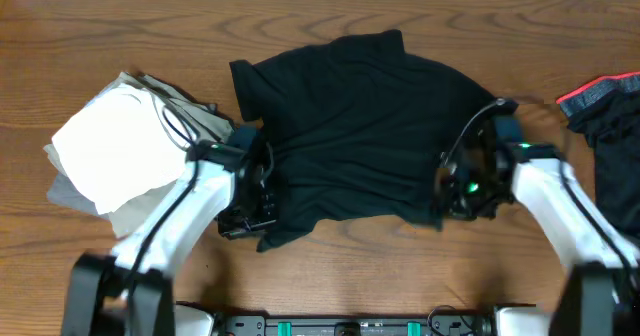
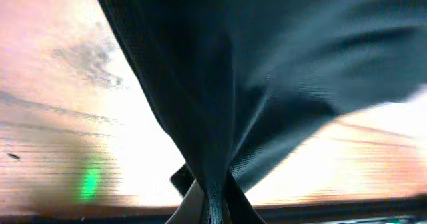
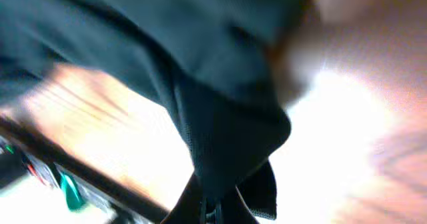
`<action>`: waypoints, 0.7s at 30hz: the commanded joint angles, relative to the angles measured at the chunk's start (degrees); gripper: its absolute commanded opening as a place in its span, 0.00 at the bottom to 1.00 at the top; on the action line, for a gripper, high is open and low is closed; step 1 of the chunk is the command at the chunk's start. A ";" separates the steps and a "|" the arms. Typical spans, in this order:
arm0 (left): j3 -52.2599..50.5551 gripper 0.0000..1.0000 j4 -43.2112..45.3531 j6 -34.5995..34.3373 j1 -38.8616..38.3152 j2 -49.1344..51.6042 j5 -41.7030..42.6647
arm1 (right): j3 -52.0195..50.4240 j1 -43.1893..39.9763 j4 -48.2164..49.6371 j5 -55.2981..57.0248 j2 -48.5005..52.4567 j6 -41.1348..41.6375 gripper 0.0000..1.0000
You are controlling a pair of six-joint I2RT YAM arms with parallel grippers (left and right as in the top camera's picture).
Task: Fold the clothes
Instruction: 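Lift the black shirt with both grippers and swing it upward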
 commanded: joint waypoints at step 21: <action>44.11 0.06 -6.38 17.00 4.52 -24.35 -2.49 | 41.92 -10.71 -7.65 9.03 -14.64 12.33 0.01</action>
